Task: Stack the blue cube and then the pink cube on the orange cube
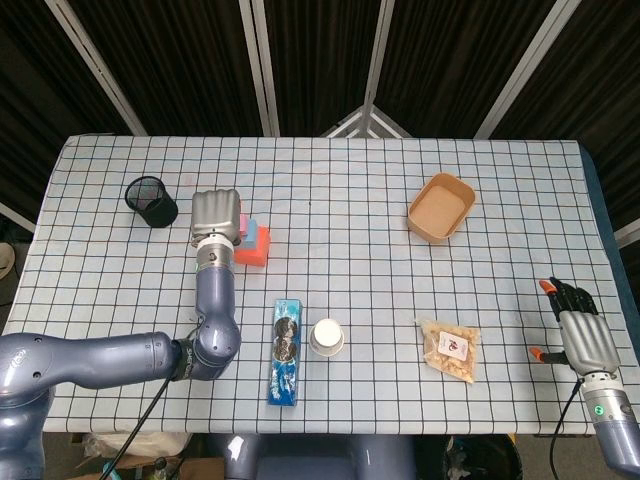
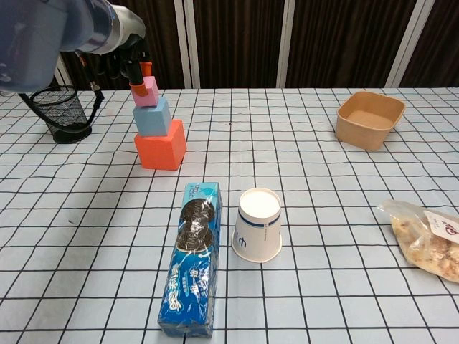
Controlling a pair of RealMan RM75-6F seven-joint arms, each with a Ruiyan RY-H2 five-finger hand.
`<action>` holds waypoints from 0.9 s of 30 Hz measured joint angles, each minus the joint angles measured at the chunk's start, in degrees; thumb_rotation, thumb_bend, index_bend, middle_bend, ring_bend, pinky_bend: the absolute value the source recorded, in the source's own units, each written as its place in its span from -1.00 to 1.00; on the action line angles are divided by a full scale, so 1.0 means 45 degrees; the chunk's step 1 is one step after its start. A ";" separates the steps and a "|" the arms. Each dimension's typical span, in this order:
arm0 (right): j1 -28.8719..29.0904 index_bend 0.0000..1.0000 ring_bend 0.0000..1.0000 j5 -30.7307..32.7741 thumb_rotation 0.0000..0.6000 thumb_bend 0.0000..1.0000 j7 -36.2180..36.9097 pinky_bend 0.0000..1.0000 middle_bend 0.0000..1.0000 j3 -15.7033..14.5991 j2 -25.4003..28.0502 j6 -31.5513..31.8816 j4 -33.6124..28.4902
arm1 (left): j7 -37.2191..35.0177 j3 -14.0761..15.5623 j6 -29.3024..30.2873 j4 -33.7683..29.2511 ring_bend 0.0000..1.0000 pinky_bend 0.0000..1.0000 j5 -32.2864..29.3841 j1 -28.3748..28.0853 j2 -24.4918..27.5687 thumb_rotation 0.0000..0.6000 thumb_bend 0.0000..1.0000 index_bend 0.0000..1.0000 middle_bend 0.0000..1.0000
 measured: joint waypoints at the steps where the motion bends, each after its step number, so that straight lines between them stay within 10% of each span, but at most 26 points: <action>1: 0.0000 -1.00 -0.93 -0.0004 1.00 -0.81 0.0003 -0.93 -0.92 -0.0001 0.0000 0.0002 -0.0001 | 0.0013 -0.0024 0.0050 -0.0045 0.40 0.44 -0.0006 -0.0003 0.0015 1.00 -0.13 0.05 0.72; 27: -0.0034 -1.00 -0.93 -0.0039 1.00 -0.81 0.0173 -0.93 -0.92 0.0014 0.0060 0.0058 -0.0009 | -0.0033 -0.0150 0.0031 0.0080 0.40 0.44 0.0115 0.0079 -0.0217 1.00 -0.13 0.05 0.72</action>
